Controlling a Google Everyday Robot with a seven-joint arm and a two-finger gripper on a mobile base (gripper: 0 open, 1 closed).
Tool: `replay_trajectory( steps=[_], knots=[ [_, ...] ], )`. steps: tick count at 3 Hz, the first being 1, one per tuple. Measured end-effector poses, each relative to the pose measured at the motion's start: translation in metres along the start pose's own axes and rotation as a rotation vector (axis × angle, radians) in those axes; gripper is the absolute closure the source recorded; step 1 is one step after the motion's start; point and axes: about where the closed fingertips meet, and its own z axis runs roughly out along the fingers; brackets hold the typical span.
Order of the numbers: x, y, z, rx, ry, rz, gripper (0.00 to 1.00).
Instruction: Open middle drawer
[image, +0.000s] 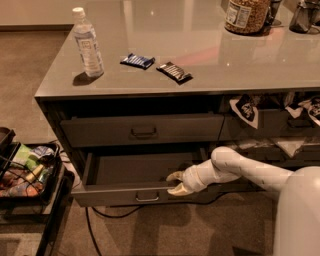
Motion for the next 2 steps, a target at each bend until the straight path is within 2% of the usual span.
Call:
replay_trajectory(
  steps=[1,2],
  knots=[
    [-0.002,0.004,0.000,-0.012,-0.003,-0.012,0.35],
    [-0.016,0.018,0.008,-0.063,-0.022,-0.050,0.12]
  ],
)
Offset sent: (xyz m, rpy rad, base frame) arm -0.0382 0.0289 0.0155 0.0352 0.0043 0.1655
